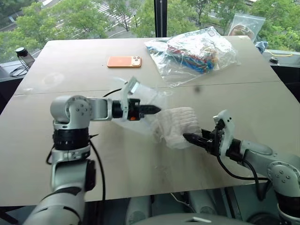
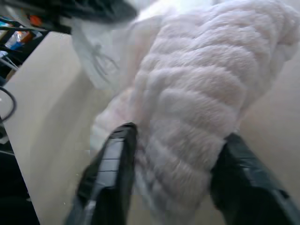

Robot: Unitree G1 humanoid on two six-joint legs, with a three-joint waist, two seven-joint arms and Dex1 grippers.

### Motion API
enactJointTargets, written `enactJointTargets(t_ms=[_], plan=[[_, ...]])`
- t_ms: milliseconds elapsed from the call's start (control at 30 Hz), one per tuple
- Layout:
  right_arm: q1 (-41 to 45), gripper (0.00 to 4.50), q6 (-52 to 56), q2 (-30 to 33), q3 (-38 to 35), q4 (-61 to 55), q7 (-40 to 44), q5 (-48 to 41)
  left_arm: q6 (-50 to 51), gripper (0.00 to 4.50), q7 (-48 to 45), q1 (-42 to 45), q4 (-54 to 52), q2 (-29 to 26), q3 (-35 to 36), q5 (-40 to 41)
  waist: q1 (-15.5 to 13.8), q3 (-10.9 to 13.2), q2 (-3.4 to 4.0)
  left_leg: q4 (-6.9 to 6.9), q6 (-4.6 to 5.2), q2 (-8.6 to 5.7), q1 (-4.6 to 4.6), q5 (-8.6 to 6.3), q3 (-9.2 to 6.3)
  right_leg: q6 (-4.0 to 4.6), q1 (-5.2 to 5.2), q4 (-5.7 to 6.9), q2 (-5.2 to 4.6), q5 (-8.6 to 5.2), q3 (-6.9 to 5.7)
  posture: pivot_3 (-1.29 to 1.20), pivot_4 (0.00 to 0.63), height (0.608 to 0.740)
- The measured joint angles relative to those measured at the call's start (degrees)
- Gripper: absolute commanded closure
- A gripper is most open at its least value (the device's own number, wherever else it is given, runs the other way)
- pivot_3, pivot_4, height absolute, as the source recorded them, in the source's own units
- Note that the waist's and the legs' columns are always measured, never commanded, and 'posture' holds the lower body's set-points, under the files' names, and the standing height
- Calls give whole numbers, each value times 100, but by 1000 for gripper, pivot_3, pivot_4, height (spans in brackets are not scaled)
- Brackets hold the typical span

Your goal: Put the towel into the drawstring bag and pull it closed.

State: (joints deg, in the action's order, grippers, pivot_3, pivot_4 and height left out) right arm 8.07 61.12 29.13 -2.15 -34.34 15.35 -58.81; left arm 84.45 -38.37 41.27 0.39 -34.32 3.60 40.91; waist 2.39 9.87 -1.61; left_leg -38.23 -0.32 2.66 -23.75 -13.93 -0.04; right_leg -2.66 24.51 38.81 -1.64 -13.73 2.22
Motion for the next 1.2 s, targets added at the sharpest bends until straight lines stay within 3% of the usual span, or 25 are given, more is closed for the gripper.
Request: enactJointTargets(t_ms=[67,167,300,433,567,733,833,933,1033,1200], plan=[[263,23,3,-10,183,117,-4,118,-782,4500,-44,-43,-46,-568,-806,-646,-22,-1,-2,-1,0,-1,0,0,4,0,-2,-4,-2,0,0,0,150,740],[572,23,-2,-34,476,340,-11,473,-2149,4500,-26,-50,-27,-1206,-1640,-1811,-43,0,-1,0,0,-3,-3,0,10,0,-1,-10,-5,0,3,0,150,740],[820,23,-24,-152,738,573,83,735,-3536,4500,-409,-35,90,-1554,-2019,-2607,-97,0,-1,1,0,-2,-12,0,10,0,0,-23,-7,0,-1,0,150,740],[994,23,-104,-84,901,752,299,1063,-4097,4500,-1123,-21,333,-1744,-2010,-2744,-128,1,-1,2,1,-2,-16,-1,14,-1,2,-30,-7,0,0,0,150,740],[853,23,-133,276,752,649,1008,867,-4162,4500,-2703,-116,-72,-2216,-1971,-2155,-142,3,-1,4,1,2,-25,-1,13,-1,7,-36,-7,0,-5,0,150,740],[347,23,-134,1100,193,33,1686,486,-4395,4500,-4026,8,-583,-2408,-2052,-1809,-180,5,3,1,2,1,-31,-1,5,-2,0,-47,-11,-1,-19,0,150,740],[33,23,-138,1363,-308,-146,1850,215,-5269,4500,-4043,168,34,-2397,-2291,-2554,-156,6,3,2,2,2,-7,-1,-2,-3,-19,-47,-4,-2,-22,0,150,740],[-3,23,-162,1299,-665,-244,1732,-101,-5902,4500,-3790,348,845,-1988,-2315,-3017,-150,6,3,0,3,6,-7,-1,-9,-4,-22,-47,3,-1,-23,0,150,740],[215,0,-205,1083,-717,-298,1456,-220,-5972,3220,-3789,359,1156,-1609,-2180,-2953,-143,6,2,-7,3,7,-10,-1,-8,-4,-23,-45,2,0,-23,0,150,740],[302,0,-260,892,-610,-302,1031,-206,-5914,3083,-3921,359,1251,-1564,-1960,-2935,-153,7,1,-5,3,6,-19,-1,-12,-2,-23,-54,0,-1,-27,0,150,740]])
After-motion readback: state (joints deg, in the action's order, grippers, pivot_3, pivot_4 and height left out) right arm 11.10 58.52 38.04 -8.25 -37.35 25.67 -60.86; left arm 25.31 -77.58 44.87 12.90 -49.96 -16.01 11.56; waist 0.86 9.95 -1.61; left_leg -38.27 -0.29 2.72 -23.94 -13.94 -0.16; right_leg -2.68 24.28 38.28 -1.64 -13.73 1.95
